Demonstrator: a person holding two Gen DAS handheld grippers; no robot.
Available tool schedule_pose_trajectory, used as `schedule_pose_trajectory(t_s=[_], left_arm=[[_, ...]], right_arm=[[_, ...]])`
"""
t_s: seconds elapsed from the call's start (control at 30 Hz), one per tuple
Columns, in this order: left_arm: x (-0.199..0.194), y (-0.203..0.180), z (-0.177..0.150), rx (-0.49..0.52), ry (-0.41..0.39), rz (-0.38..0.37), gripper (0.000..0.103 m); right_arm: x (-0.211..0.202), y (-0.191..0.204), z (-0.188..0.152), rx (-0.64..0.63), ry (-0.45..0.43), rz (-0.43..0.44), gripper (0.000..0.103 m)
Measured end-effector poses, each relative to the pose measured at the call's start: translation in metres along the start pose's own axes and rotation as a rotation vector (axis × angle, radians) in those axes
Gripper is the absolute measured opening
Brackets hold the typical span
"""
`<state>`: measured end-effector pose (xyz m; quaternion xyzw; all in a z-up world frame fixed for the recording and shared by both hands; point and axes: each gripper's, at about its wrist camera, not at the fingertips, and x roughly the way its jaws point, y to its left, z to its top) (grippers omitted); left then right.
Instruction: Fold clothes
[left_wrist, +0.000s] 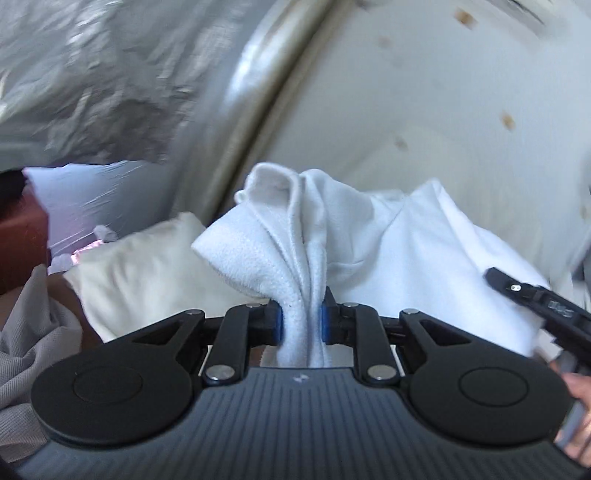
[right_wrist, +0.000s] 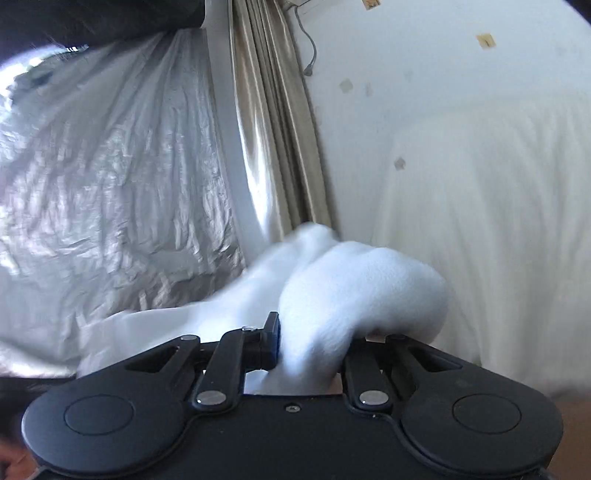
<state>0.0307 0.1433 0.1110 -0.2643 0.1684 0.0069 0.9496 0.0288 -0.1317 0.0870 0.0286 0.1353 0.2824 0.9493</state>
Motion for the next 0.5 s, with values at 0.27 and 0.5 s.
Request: schedule_pose_trajectory(t_s=[0.27, 0.5], left_arm=[[0.043, 0.061, 0.028, -0.011, -0.03, 0.149, 0.017], [0.087, 0.131, 0.043, -0.1, 0.001, 0.207, 0.018]], right_arm=[[0.114, 0.061, 0.06, -0.181, -0.034, 0.1, 0.016], [0.232, 0.055, 0.024, -0.088, 0.043, 0.124, 0.016]])
